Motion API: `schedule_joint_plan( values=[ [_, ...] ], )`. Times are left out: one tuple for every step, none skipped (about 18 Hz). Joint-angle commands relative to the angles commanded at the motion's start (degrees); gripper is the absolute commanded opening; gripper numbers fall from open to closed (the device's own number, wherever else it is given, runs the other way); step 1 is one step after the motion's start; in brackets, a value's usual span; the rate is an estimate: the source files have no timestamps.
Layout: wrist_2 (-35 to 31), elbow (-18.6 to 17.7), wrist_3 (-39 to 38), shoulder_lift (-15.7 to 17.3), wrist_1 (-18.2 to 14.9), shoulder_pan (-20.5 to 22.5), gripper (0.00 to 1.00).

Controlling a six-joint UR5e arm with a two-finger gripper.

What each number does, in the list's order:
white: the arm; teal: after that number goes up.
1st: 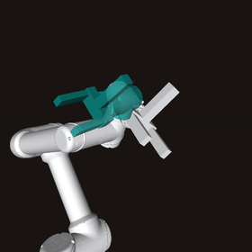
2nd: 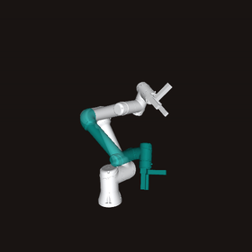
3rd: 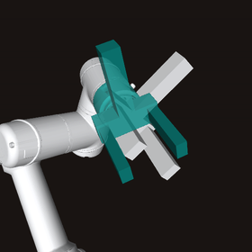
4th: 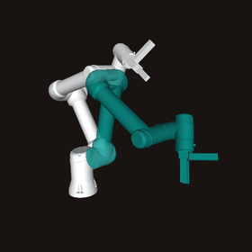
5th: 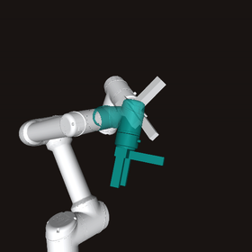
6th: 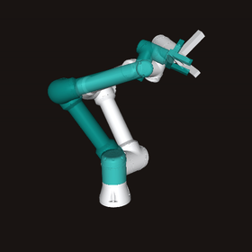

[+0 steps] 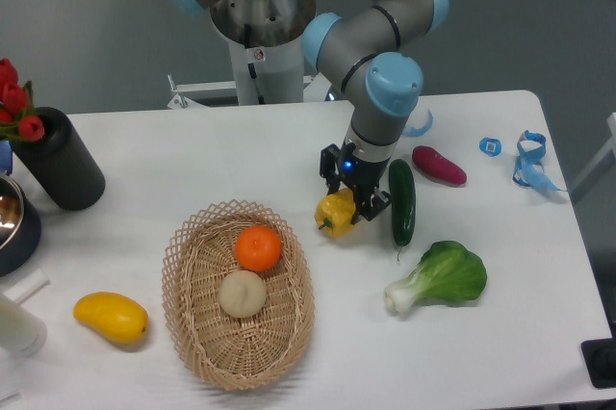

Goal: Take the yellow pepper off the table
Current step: 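Lift the grasped yellow pepper up off the table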

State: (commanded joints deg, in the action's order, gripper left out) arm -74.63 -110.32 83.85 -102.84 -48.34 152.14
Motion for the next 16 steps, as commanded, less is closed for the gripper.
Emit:
schedule_joint_plan(
  values=[
    [1.75, 1.49, -1.13, 0.44, 0.00, 0.17, 0.43],
    [3.86, 2.81, -2.89, 0.71, 0.00, 0.35, 0.43],
    [5.97, 4.04, -4.47, 0.71, 0.00, 0.79, 0.43],
    [8.95, 5.71, -6.05, 0.71, 0.09, 1.31, 0.43],
    [10.37, 6.68, -7.11, 0.80, 0.17, 1.75, 0.43],
    [11.51, 7.48, -8.69, 0.80, 0.70, 2.11, 0.43],
    [12.57, 8.70, -10.53, 0.80, 1.05, 2.28, 0.43],
    [13.36, 9.93, -12.38, 0.71, 1.14, 2.46, 0.43],
    [14.33, 11.08, -13.96, 0.71, 1.14, 2.81, 0.43],
    [15.47, 12.13, -15.37, 0.71, 1.14, 3.07, 0.43],
    [16.52, 13.10, -16.69, 0.62, 1.14, 3.08, 0.43],
    [16.97, 14.15, -18.09, 0.45, 1.14, 2.99, 0.43],
    [16.97, 15.56, -19.50, 0.10, 1.14, 2.90, 0.43],
    [16.97, 16.70, -20.65, -0.51, 1.14, 2.81, 0.43],
    [16.97, 17.93, -21.27, -1.91, 1.23, 2.55, 0.43],
    [16.97, 19.25, -21.97, -2.88, 1.49, 2.29, 0.43]
  ],
)
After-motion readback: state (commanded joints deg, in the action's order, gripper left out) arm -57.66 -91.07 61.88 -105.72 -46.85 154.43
